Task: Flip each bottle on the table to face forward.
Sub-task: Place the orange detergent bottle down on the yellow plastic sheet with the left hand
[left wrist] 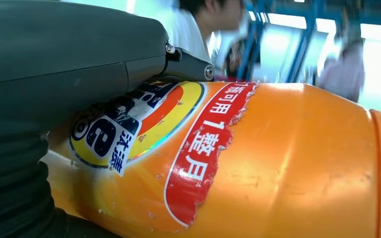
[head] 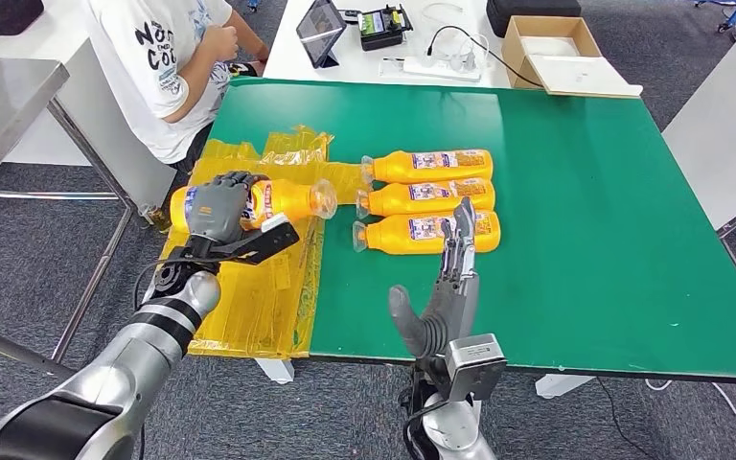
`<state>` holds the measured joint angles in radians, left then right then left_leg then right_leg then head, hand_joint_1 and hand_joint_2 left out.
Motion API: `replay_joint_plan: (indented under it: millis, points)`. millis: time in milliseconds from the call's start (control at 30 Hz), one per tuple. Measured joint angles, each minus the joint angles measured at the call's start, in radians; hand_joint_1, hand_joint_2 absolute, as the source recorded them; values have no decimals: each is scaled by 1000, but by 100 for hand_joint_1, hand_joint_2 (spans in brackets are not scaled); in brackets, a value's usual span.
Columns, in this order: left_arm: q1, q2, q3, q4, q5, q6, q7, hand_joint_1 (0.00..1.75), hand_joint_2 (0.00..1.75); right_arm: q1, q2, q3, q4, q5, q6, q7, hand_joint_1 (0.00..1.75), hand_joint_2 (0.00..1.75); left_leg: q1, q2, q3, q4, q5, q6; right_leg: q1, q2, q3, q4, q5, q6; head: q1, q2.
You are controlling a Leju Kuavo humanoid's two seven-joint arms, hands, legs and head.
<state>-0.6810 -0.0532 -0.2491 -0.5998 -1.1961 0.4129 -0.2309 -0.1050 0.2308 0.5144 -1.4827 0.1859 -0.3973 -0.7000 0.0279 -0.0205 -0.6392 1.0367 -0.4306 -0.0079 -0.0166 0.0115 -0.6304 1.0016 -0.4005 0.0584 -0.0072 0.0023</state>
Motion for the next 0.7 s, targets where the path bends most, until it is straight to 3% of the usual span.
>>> replay_joint_plan:
  millis: [300, 533, 567, 633, 667, 700]
  points:
    - [-60, 55, -97, 176, -121, -168, 25, 175, 175, -5, 0, 10, 17, -10, 32, 0, 0, 175, 0, 0, -1, 0, 0, 0, 0, 0, 0, 0, 0, 0, 0, 0]
    - [-67, 75, -123, 222, -116, -233, 20, 175, 175, -6, 2, 13, 39, -8, 50, 0, 0, 175, 0, 0, -1, 0, 0, 0, 0, 0, 0, 0, 0, 0, 0, 0]
    - [-67, 77, -124, 227, -105, -246, 15, 168, 175, -6, 2, 12, 42, -7, 54, 0, 0, 175, 0, 0, -1, 0, 0, 0, 0, 0, 0, 0, 0, 0, 0, 0]
    - [-67, 79, -124, 234, -82, -269, 2, 113, 175, -6, 3, 12, 51, -4, 61, 0, 0, 175, 0, -1, -1, 0, 0, 0, 0, 0, 0, 0, 0, 0, 0, 0]
    - [-67, 79, -122, 236, -71, -278, -5, 69, 175, -6, 4, 12, 56, -3, 65, 0, 0, 175, 0, -1, -1, 0, 0, 0, 0, 0, 0, 0, 0, 0, 0, 0]
    - [-67, 80, -119, 238, -59, -286, -13, 32, 131, -6, 6, 12, 61, -1, 69, 0, 0, 175, 0, -1, -1, 0, 0, 0, 0, 0, 0, 0, 0, 0, 0, 0]
